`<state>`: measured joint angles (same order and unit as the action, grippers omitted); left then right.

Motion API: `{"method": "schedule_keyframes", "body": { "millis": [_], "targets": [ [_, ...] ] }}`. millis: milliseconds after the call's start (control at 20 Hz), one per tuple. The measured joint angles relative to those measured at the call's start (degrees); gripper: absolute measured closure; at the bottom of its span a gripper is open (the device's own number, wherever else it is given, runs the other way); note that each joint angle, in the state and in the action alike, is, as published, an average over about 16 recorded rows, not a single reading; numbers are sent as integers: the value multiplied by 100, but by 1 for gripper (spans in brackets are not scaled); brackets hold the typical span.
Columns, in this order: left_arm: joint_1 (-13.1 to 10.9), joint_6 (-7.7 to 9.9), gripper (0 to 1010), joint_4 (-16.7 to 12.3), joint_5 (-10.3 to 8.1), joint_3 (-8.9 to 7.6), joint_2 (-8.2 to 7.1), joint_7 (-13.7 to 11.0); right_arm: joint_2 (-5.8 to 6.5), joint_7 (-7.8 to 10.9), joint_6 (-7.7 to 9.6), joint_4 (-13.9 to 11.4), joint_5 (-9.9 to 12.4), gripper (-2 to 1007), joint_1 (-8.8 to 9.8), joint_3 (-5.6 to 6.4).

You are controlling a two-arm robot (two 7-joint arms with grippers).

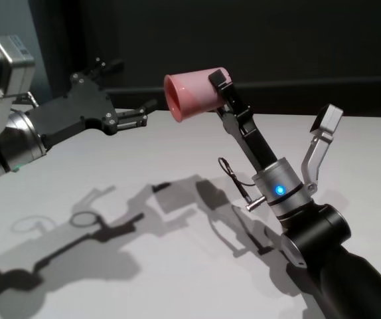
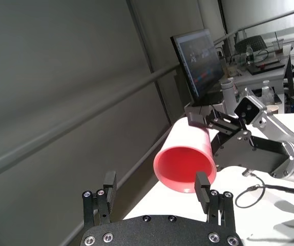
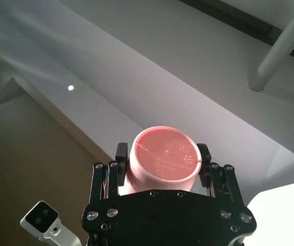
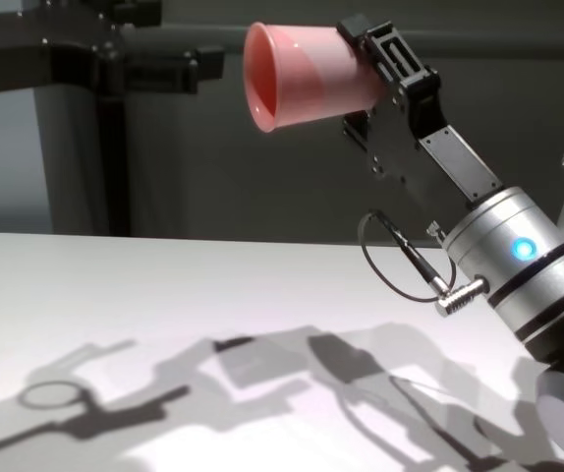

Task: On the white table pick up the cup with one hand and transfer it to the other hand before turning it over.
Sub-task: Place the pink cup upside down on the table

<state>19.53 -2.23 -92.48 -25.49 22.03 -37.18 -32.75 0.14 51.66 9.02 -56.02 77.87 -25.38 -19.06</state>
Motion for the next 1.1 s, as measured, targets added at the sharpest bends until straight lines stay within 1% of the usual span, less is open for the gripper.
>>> {"method": "schedule_keyframes", "body": {
  "millis": [250,450,600,800,1100],
  "targets": [
    [-207,15,7,-16,-136,-157,88,153,0,0,0,0,0,220,0,0],
    [-457,-52,7,29,-301,-348,206,286,0,0,0,0,0,220,0,0],
    [-665,-193,7,135,-430,-506,325,379,0,0,0,0,0,220,0,0],
    [-912,-453,7,343,-577,-703,514,465,0,0,0,0,0,220,0,0],
    [-1139,-817,7,722,-759,-920,834,533,0,0,0,0,0,220,0,0]
  ]
}}
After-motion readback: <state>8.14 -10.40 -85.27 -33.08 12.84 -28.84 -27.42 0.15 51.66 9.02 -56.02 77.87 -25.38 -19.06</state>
